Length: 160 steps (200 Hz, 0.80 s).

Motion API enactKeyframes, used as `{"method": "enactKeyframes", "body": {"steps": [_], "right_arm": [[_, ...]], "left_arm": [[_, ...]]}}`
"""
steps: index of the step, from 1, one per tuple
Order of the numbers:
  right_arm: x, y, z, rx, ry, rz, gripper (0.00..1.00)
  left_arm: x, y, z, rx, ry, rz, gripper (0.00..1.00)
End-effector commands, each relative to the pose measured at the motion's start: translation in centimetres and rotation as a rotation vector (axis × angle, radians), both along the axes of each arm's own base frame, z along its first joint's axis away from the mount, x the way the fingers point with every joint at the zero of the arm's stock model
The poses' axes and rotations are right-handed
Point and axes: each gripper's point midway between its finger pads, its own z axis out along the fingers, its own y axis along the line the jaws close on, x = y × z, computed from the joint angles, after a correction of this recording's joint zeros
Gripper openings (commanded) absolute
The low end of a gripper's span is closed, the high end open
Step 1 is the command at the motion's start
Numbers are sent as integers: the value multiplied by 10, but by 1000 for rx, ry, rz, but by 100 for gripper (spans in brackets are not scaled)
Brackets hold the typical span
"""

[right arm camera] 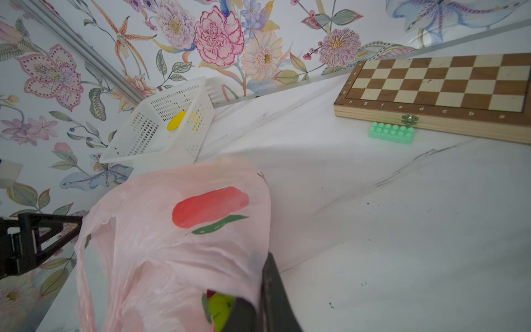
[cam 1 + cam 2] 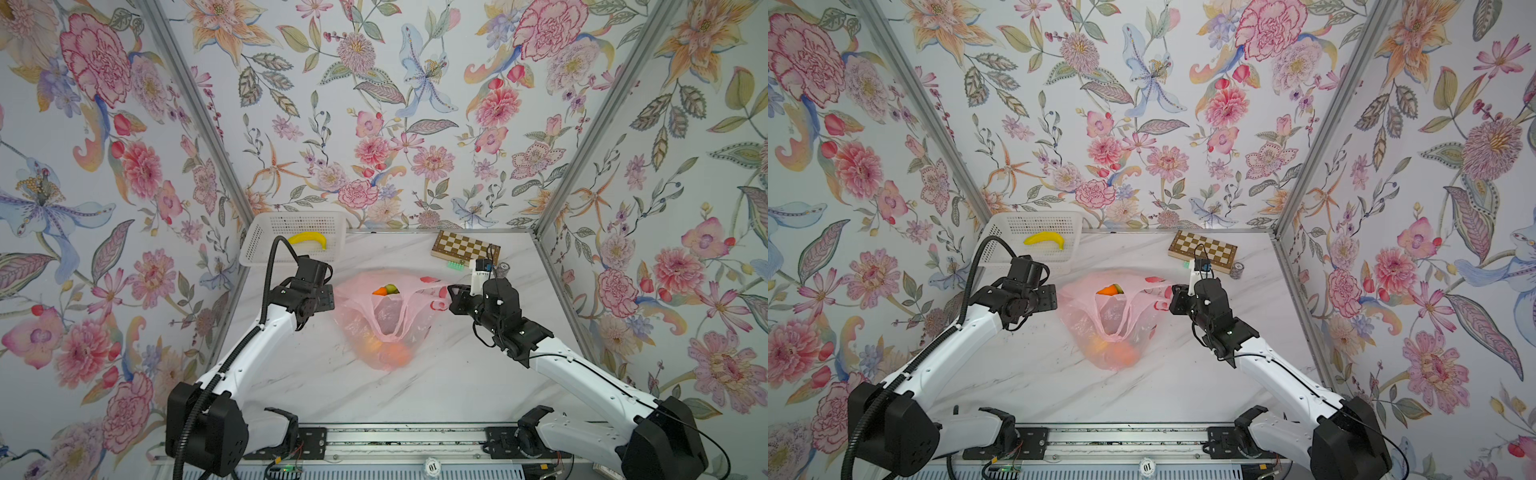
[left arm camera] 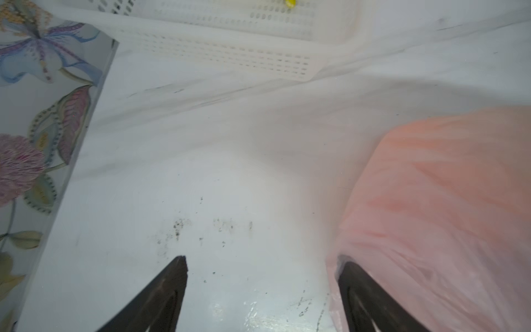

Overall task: Untie the knot of the plastic bag and take out the fruit
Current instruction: Open the plastic bag at the center of the table.

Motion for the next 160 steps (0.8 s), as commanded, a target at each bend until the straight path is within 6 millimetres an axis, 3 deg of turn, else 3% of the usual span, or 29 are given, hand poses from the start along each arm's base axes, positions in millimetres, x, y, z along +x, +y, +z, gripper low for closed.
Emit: {"method": "enactKeyframes", "body": {"steps": [1, 36, 54, 71, 95, 122, 153, 160], "right_arm": [[-8, 15, 5, 28, -8, 95, 17], [-17, 13, 17, -5, -9, 98, 59], [-22, 8, 28, -18, -19, 72, 71], [-28, 10, 37, -21, -23, 94, 76], [-34, 14, 45, -33, 1, 118, 78], [-44, 24, 51, -31, 35, 186, 80], [-56, 40, 53, -24, 67, 279, 82], [-57, 42, 53, -26, 73, 292, 82]], "left_arm": [[10, -46, 35, -216, -148, -178, 85], [13, -73, 100, -308, -317, -341, 86], [10, -95, 126, -312, -357, -482, 86], [3, -123, 138, -285, -379, -666, 87], [-3, -149, 126, -178, -266, -857, 89], [0, -155, 102, -37, -101, -969, 91], [1, -167, 84, 41, -48, -1098, 94], [5, -170, 67, 49, 5, -1116, 94]]}}
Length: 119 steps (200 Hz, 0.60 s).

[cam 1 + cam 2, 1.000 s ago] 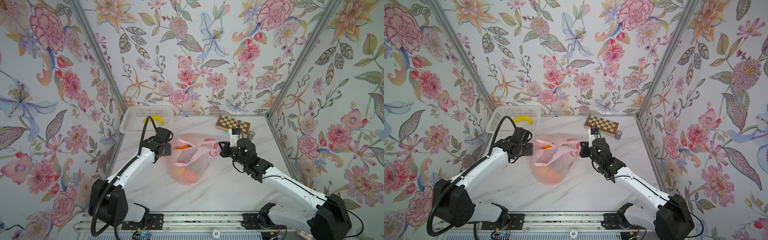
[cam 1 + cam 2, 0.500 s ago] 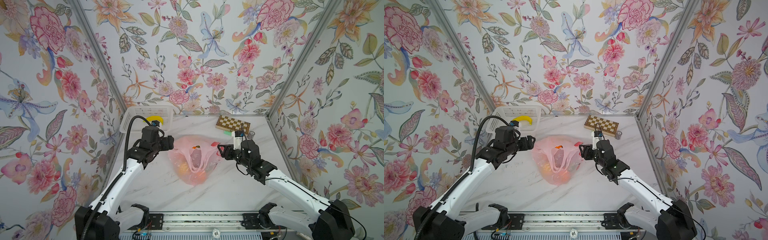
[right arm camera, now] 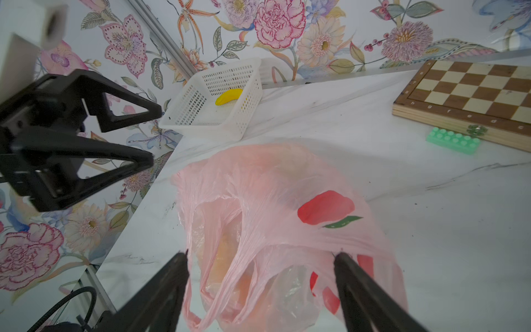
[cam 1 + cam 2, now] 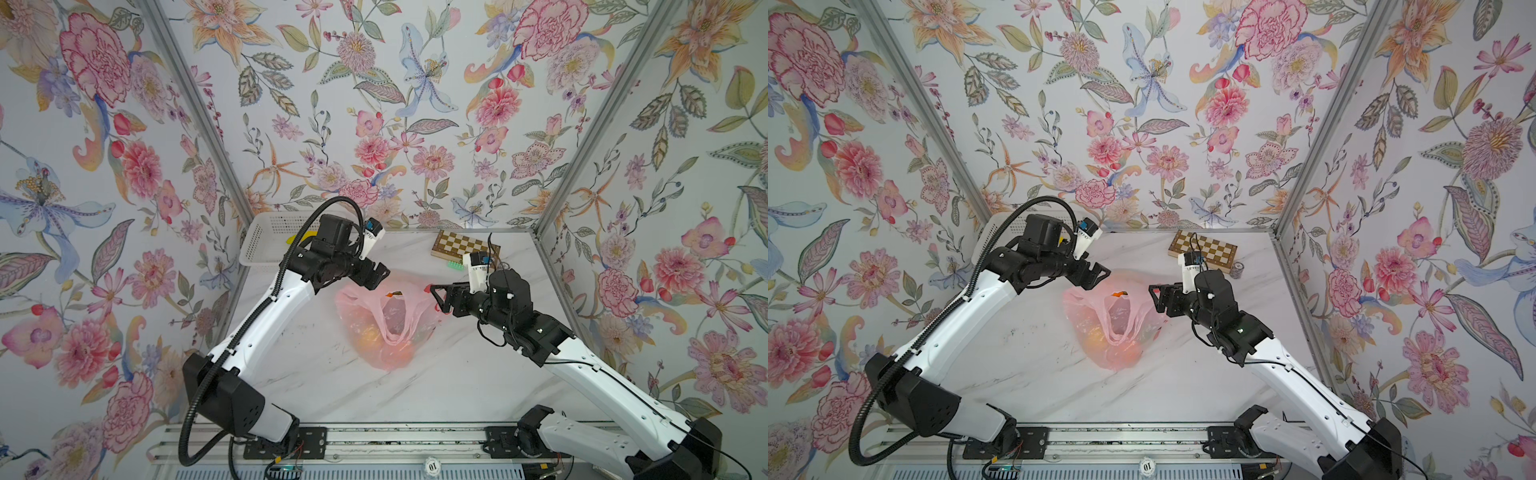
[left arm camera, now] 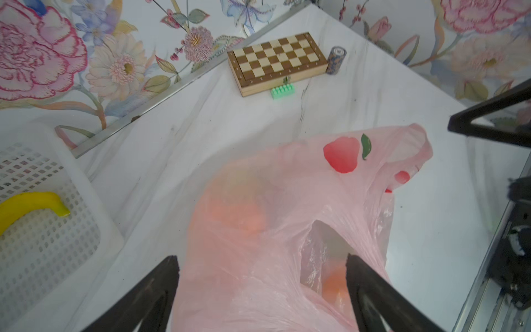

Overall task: Untie the knot of the plastic bag and take out the fruit
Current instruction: Open the plastic bag at the center of the table.

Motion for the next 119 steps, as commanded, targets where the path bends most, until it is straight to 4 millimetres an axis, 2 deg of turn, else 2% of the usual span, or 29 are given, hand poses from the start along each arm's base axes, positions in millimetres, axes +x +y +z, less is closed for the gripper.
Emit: {"method": "enactKeyframes", "body": {"steps": [1, 33, 67, 100, 119], "right_arm": [[-14, 12, -4, -24, 50, 89, 82], [-18, 16, -7, -36, 60, 105, 83], [-16, 14, -14, -45, 68, 89, 83], [-16, 14, -16, -54, 75, 86, 83], [-15, 15, -15, -56, 73, 88, 83]], "left_arm": [[-12, -1, -32, 142, 70, -146, 94], [4, -9, -64, 206, 130, -164, 94], [25, -22, -85, 219, 114, -168, 92], [43, -19, -106, 287, 90, -125, 79], [57, -12, -112, 319, 62, -52, 57]]}}
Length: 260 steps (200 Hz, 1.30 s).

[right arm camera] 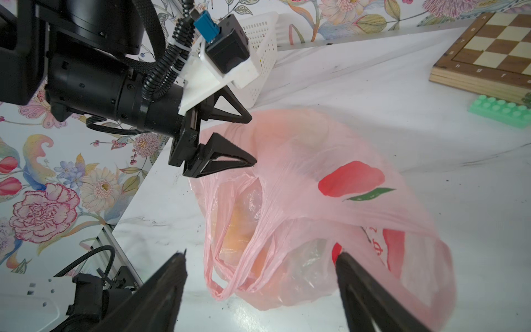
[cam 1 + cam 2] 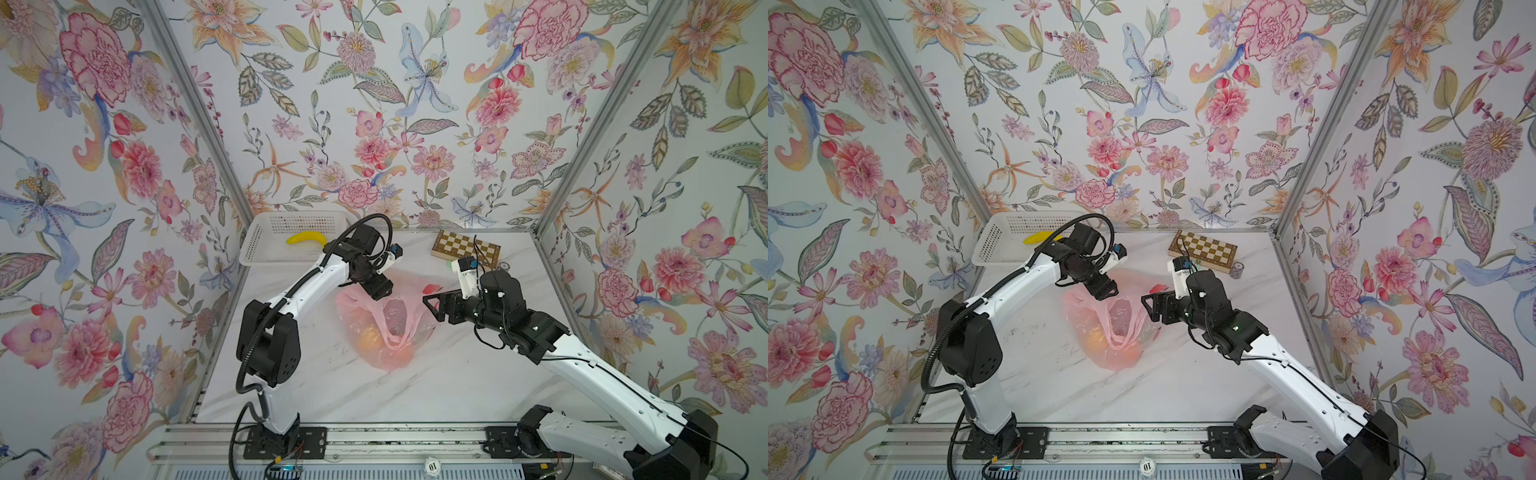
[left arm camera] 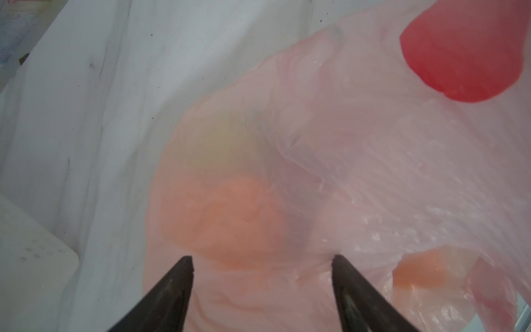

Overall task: Untie the knot of the plastic bag and take out the fruit
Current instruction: Open the plastic bag at the center of the table.

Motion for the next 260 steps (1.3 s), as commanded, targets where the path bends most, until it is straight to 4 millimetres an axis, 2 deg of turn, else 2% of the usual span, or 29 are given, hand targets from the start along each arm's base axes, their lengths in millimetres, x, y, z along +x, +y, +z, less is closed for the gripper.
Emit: {"method": "enactKeyframes", "body": {"steps": [1, 15, 39, 52, 78, 109, 131, 148, 193, 223, 240, 260], "right_arm": [[0, 2, 1, -18, -1, 8, 83], [1, 2, 2, -19, -2, 9, 83], [2, 4, 4, -23, -4, 9, 83], [3, 4, 4, -22, -6, 7, 83], [5, 6, 4, -19, -3, 1, 83], [9, 14, 10, -13, -18, 14, 83], [15, 32, 15, 7, -36, 38, 83], [18, 51, 10, 1, -34, 71, 83], [44, 78, -31, -143, -14, 93, 84], [60, 84, -55, -230, 0, 86, 87], [66, 80, -77, -293, 3, 76, 89], [63, 71, -108, -392, 17, 103, 90]], "left_arm": [[25, 5, 0, 52, -91, 71, 56], [34, 8, 0, 63, -124, 112, 35], [37, 8, -3, 65, -126, 116, 17], [38, 9, -5, 69, -122, 124, 0], [49, 17, 2, 62, -137, 200, 0], [62, 18, 33, -64, -187, 289, 0], [75, 23, 57, -158, -223, 384, 0], [82, 28, 69, -211, -236, 455, 0], [96, 31, 87, -258, -268, 539, 0], [104, 35, 87, -243, -285, 576, 0], [107, 38, 87, -239, -294, 592, 0], [107, 37, 85, -240, -290, 575, 0]]}}
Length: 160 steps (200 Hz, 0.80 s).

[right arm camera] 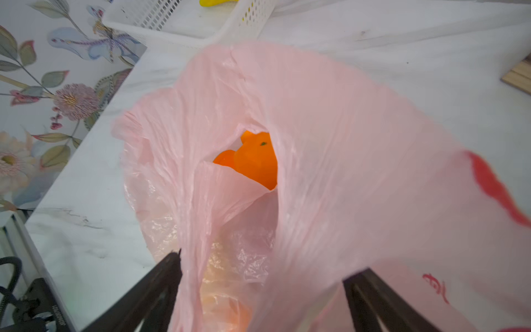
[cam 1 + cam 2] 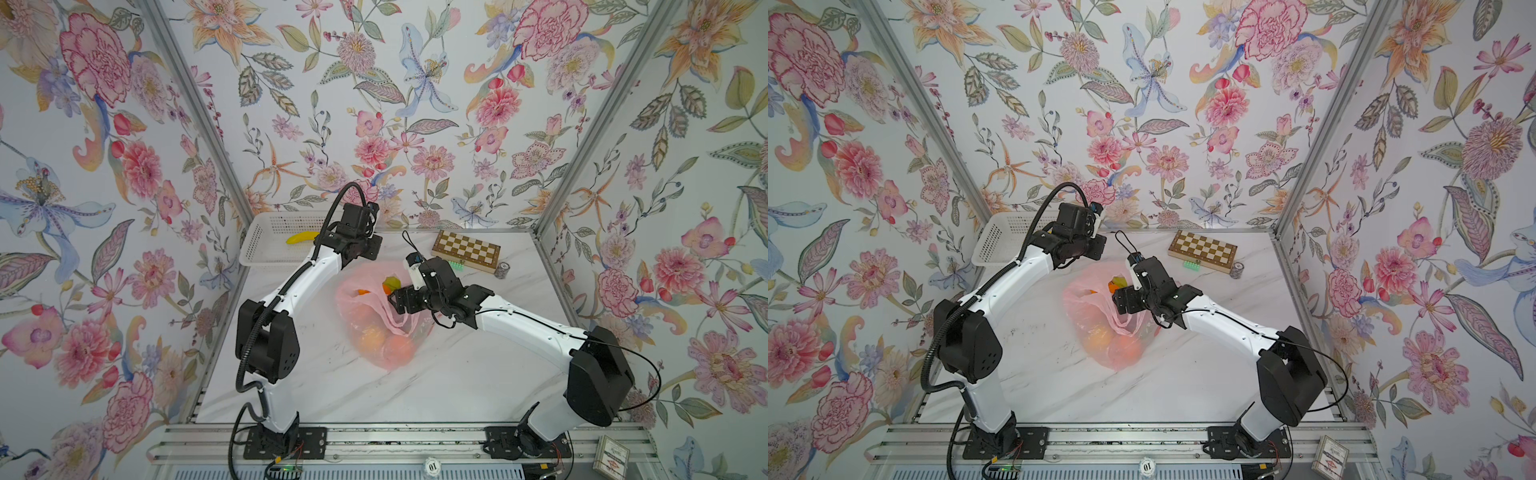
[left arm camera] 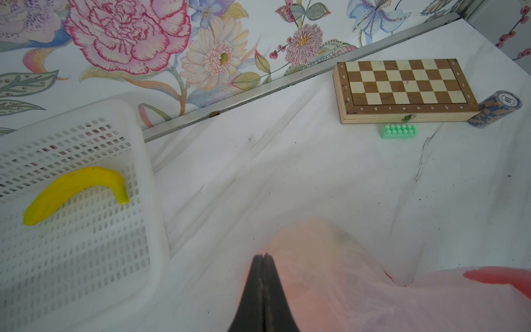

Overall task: Untie the knot of the plastic bag and take out the fruit
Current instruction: Open the plastic bag at the center of the table.

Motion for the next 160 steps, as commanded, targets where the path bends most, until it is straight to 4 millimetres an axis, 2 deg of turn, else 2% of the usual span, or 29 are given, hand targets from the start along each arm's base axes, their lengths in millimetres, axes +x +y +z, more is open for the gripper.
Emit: {"method": "enactKeyframes", "body": {"steps": [1, 17, 22, 31, 39, 54, 68, 90, 104, 132, 160], "right_arm": [[2, -12, -27, -127, -18, 24, 90], [-15, -11, -43, -142, 55, 92, 89], [-23, -9, -44, -128, 76, 121, 88], [-35, -4, -46, -102, 104, 166, 88], [-43, -2, -47, -81, 119, 192, 89], [-55, -1, -47, -61, 130, 222, 90], [-63, -1, -48, -47, 139, 242, 91], [-70, -1, -53, -25, 153, 256, 95], [-73, 1, -54, -8, 163, 265, 99], [-76, 2, -55, 0, 169, 268, 99], [-75, 0, -53, 8, 151, 253, 99]], "left_arm": [[7, 5, 9, -9, -24, 29, 0], [-3, -2, 1, -22, 25, -28, 1], [-8, -3, -3, -28, 46, -42, 13], [-19, -4, -5, -43, 75, -59, 42], [-30, -7, -7, -68, 100, -90, 62], [-55, -12, -11, -124, 153, -162, 84], [-73, -13, -18, -144, 214, -213, 97], [-90, -10, -32, -97, 275, -282, 99], [-88, -6, -41, -55, 289, -280, 99], [-74, 5, -57, 45, 300, -246, 99], [-87, -3, -79, 84, 371, -388, 99]]}}
